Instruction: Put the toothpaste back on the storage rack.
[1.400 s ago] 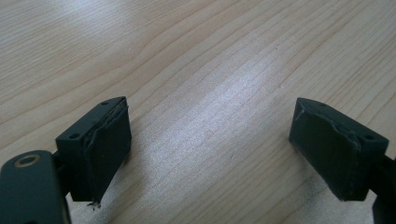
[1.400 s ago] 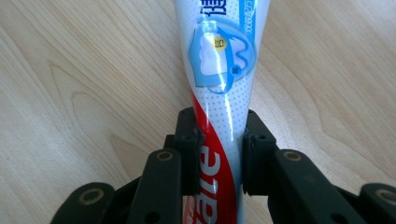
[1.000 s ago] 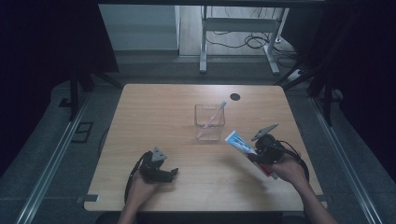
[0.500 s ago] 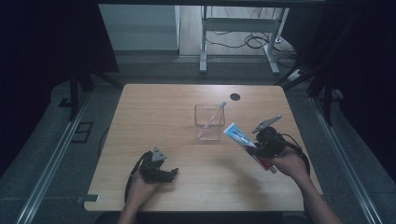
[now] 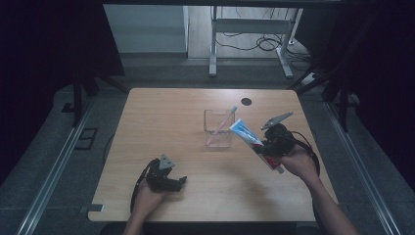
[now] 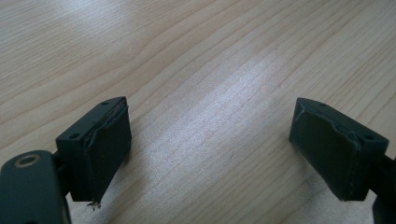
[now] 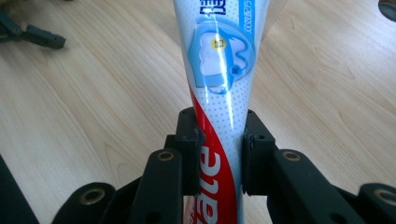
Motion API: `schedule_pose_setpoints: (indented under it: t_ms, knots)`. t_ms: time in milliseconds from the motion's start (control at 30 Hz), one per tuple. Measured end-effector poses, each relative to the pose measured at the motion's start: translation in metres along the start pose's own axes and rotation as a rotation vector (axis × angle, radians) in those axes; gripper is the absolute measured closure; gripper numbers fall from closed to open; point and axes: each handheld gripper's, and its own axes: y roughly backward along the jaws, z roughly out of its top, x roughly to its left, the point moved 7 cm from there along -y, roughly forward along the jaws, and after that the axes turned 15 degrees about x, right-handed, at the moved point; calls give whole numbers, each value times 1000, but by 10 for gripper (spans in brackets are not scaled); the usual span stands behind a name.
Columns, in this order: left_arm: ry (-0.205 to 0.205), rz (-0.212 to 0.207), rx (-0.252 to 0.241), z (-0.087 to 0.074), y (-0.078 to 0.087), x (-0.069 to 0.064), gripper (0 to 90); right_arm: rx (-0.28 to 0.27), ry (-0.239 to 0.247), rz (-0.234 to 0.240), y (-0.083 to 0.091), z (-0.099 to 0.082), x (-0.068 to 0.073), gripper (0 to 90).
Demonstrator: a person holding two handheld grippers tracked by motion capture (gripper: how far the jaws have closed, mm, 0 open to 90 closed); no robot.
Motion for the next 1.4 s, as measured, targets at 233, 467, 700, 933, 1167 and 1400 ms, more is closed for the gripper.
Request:
schedule_pose_setpoints:
  t_ms: [233,467,700,933,1167,1400]
  knots:
    - [0,0,0,0,0,0,128,-15,-7,5,-1,10,-2,724]
    - [0,1,0,0,0,0,128,-27,-11,3,-3,24,-3,724]
    - [0,1,0,0,0,0,129,-40,-13,-1,-8,41,-3,724]
    - [0,1,-1,0,0,0,129,-60,-14,-2,-13,57,-5,724]
    - [2,0,-2,0,0,0,129,-76,-14,-4,-17,71,-9,724]
    - [1,0,-1,0,0,0,129,-87,-9,-8,-19,83,-13,724]
